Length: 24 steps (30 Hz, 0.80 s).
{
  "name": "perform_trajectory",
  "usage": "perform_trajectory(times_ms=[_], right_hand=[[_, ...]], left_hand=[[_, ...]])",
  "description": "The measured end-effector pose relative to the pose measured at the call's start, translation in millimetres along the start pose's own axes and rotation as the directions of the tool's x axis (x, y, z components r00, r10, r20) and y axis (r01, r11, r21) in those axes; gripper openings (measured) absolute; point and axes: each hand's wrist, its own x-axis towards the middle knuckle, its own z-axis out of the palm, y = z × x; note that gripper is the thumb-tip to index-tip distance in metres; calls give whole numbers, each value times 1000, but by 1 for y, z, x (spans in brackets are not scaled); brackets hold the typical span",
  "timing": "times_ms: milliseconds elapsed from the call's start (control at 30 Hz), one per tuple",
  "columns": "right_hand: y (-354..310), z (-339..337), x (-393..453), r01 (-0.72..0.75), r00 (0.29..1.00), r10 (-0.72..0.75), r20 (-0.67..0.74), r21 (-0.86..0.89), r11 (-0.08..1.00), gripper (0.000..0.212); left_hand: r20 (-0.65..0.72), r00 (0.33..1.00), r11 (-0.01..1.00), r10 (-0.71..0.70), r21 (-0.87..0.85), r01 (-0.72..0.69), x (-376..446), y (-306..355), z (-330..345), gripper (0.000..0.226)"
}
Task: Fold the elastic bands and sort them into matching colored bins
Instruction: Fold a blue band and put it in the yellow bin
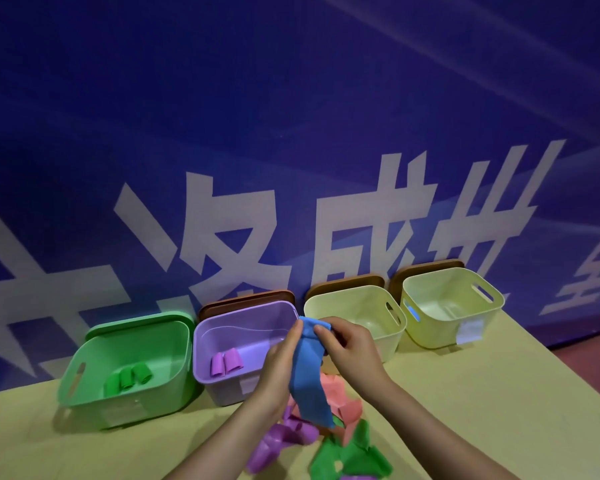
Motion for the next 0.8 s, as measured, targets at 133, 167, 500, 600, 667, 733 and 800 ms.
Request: perform_trajectory(times_ms=[133, 167, 500, 600, 667, 733, 800], right_hand=[[2, -3, 1, 25, 1000, -24, 5, -102, 994, 45], [2, -3, 0, 57, 998, -55, 20, -143, 988, 37], [-5, -23, -3, 292, 925, -179, 335, -325, 899, 32], [-7, -25, -7, 292, 910, -162, 382, -313, 904, 35], [-7, -27, -11, 255, 915, -133, 381, -290, 922, 37], [-5, -29, -16, 150, 938, -67, 340, -224, 963, 34], [-4, -28, -20, 18, 960, 16, 279, -119, 993, 28]], left_hand=[[4, 1000, 999, 1, 40, -1, 1, 0, -7, 38], [6, 1000, 999, -5, 51, 5, 1, -2, -10, 37], [190, 980, 998, -61, 22, 57, -3, 3, -20, 38], [219, 976, 997, 1, 77, -18, -2, -3, -22, 29], [229, 973, 995, 31, 90, -53, -2, -9, -22, 23], [238, 970, 992, 52, 102, -78, -2, -14, -22, 21], [244, 966, 984, 83, 135, -119, -4, -18, -20, 22]])
